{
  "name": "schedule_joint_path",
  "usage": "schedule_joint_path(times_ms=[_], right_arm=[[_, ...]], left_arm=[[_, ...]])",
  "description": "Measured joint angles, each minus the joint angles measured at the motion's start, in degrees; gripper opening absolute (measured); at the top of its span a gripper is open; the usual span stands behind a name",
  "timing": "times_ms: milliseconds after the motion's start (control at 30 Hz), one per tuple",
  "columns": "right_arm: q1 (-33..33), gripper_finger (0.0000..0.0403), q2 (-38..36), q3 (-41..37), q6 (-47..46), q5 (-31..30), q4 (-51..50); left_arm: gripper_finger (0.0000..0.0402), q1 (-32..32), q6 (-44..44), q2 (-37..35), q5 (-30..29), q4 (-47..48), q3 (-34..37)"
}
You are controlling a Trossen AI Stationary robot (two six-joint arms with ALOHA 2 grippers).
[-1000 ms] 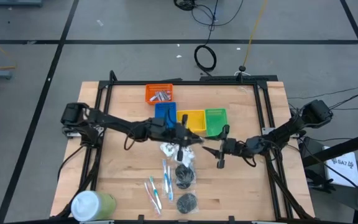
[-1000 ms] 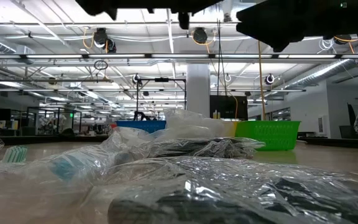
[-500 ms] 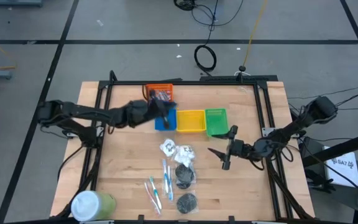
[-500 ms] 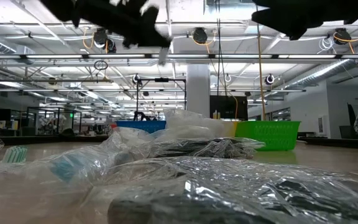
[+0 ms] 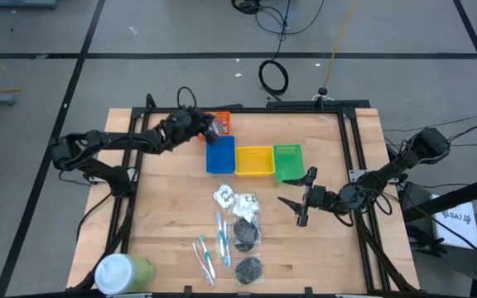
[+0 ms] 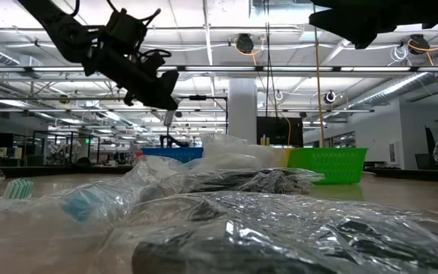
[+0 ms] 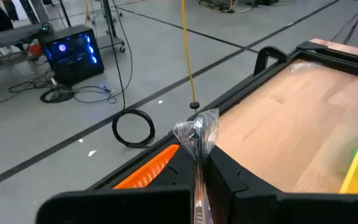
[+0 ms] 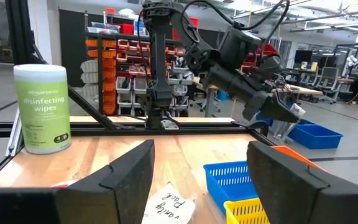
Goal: Pick & Place Travel size toiletries
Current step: Put the bottom nail cutter into the orange basket
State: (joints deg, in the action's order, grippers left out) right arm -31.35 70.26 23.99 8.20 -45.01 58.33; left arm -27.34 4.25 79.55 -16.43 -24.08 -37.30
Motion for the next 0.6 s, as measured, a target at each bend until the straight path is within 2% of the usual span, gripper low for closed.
schedule_joint_path(times_ms=[600], right_arm=[[0.00,0.0242,0.02,0.00,-0.03,0.06,0.05]], left_arm=[[0.0072,-4.58,4.91,0.26,-0.17,-0.09,-0.02]])
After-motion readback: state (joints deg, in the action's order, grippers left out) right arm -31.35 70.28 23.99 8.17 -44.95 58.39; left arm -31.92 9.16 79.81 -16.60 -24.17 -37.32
